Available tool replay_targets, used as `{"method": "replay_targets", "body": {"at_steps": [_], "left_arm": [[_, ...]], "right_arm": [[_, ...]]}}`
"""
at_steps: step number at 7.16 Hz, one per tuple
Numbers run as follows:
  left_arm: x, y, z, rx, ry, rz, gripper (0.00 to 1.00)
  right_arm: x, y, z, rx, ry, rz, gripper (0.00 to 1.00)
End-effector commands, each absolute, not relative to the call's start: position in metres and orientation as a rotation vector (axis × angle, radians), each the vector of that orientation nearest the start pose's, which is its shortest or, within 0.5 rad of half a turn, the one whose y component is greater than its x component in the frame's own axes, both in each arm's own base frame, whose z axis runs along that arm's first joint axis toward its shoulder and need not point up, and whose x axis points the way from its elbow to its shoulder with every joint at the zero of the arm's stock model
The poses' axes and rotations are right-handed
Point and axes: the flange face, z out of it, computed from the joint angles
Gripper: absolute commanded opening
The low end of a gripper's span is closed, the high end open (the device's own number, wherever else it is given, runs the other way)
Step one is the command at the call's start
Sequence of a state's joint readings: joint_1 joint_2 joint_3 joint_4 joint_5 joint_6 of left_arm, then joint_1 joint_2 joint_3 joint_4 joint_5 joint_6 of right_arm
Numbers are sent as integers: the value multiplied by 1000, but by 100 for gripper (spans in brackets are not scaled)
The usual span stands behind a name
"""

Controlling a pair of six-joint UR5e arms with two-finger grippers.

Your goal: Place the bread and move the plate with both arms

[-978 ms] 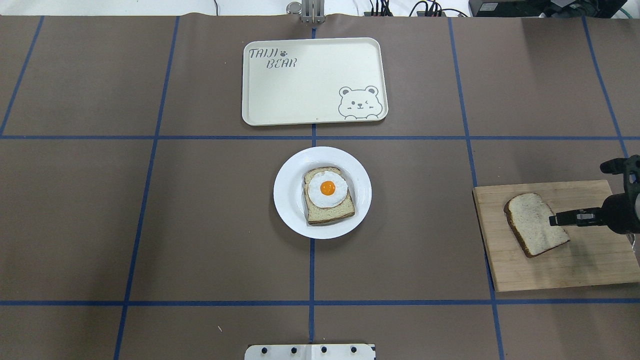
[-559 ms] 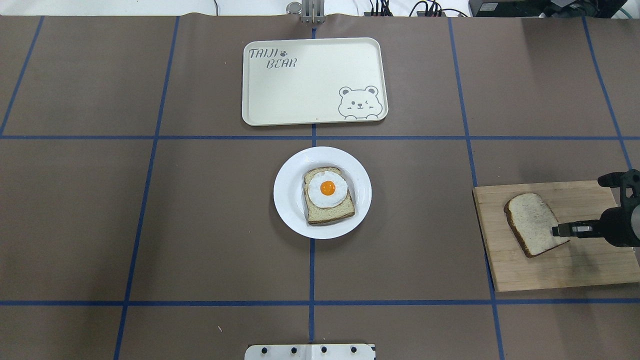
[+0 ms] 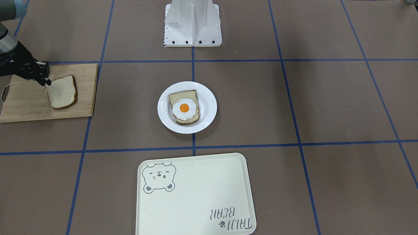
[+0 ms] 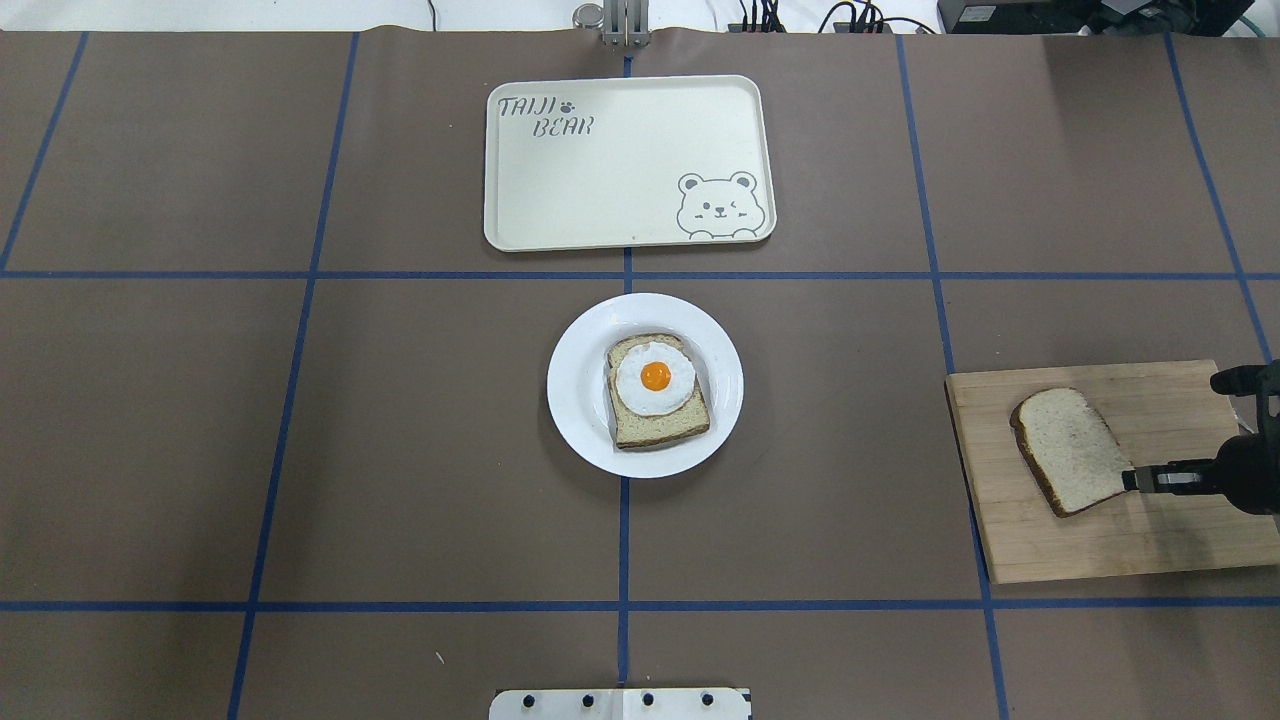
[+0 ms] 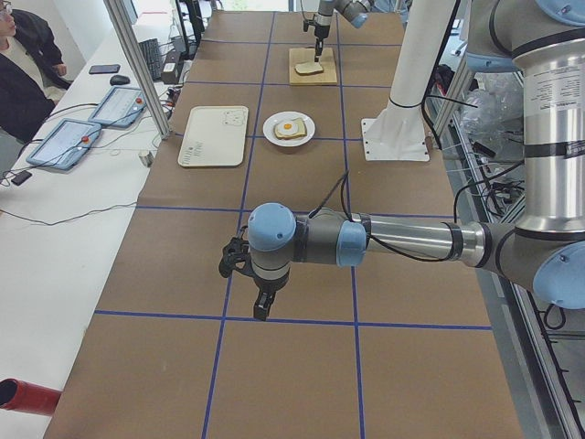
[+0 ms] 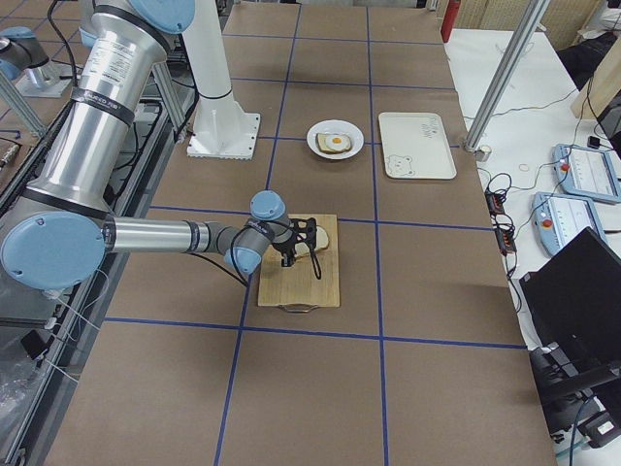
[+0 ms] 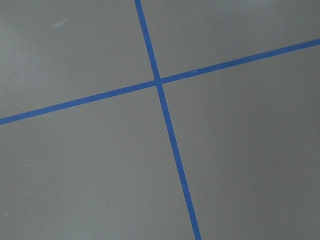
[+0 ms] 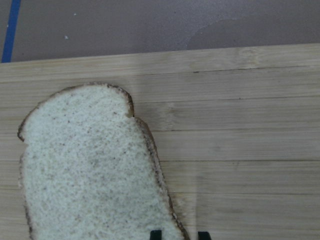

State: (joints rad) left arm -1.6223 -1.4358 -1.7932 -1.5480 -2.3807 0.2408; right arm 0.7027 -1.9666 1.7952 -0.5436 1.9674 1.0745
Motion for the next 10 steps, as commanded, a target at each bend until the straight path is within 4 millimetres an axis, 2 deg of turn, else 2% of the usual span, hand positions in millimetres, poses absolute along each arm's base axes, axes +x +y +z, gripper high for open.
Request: {"method": "replay_targets", "body": {"at_steps": [1,2,3,4,8,10], "left_arm": [[-84,-434,612,179,794,204,99],[-84,-434,612,179,794,204,99],[-84,-434,611,180,793,205,99],[-84,-433,613,176,794,203,99],[-84,-430,614,174,794,202,99],[-84,-430,615,173,794,202,99]], "right_arm": [[-215,-302,606,174,-905,13,32],[-216,-302,606,174,-904,13,32],[-217,-301,605,173,-906,8,21],[-218,-301,605,177,-905,-3,0],[-217,-300,604,195,-900,-27,0],[-212,-300,597,208,-953,-45,0]]}}
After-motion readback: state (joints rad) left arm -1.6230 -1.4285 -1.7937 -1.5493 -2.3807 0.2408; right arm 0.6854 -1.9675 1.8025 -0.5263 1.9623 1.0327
